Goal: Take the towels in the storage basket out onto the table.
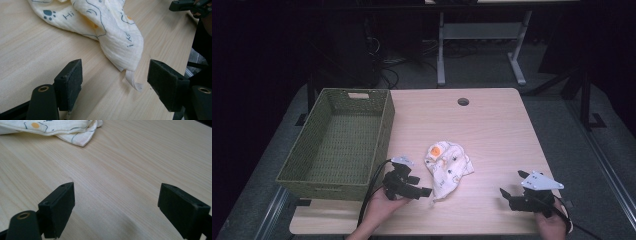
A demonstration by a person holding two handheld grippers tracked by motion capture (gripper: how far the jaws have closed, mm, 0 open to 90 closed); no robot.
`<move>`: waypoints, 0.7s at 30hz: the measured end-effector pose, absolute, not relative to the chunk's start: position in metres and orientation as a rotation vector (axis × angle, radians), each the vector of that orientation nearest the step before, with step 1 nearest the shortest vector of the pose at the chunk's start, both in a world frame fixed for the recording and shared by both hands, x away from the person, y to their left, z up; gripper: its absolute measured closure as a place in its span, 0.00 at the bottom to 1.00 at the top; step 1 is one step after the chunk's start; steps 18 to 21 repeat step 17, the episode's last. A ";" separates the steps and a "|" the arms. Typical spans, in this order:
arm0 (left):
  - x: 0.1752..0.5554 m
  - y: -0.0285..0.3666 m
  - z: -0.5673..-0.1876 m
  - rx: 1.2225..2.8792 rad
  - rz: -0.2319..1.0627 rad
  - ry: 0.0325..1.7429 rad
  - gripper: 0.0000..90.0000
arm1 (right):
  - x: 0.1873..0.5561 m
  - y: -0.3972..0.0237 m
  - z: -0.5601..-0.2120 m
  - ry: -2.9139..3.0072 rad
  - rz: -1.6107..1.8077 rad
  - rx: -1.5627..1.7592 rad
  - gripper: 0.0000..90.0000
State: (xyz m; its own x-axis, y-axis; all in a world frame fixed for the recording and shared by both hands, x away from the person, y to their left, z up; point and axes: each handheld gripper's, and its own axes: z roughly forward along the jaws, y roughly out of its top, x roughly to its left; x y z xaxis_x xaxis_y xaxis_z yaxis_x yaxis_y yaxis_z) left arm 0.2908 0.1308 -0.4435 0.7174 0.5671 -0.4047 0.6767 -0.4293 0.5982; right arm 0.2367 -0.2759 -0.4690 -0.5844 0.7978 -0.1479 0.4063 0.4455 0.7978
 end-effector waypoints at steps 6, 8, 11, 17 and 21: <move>0.284 0.132 -0.446 2.134 -0.172 0.922 0.31 | 0.236 -0.276 -0.469 2.182 1.012 1.011 0.15; 0.283 0.130 -0.446 2.133 -0.174 0.911 0.31 | 0.236 -0.276 -0.469 2.182 1.014 1.013 0.15; 0.279 0.127 -0.445 2.149 -0.135 0.889 0.31 | 0.236 -0.275 -0.469 2.185 1.018 1.013 0.15; 0.279 0.126 -0.445 2.147 -0.137 0.883 0.31 | 0.237 -0.273 -0.470 2.194 1.025 1.001 0.15; 0.279 0.126 -0.445 2.147 -0.137 0.883 0.31 | 0.237 -0.273 -0.470 2.194 1.025 1.001 0.15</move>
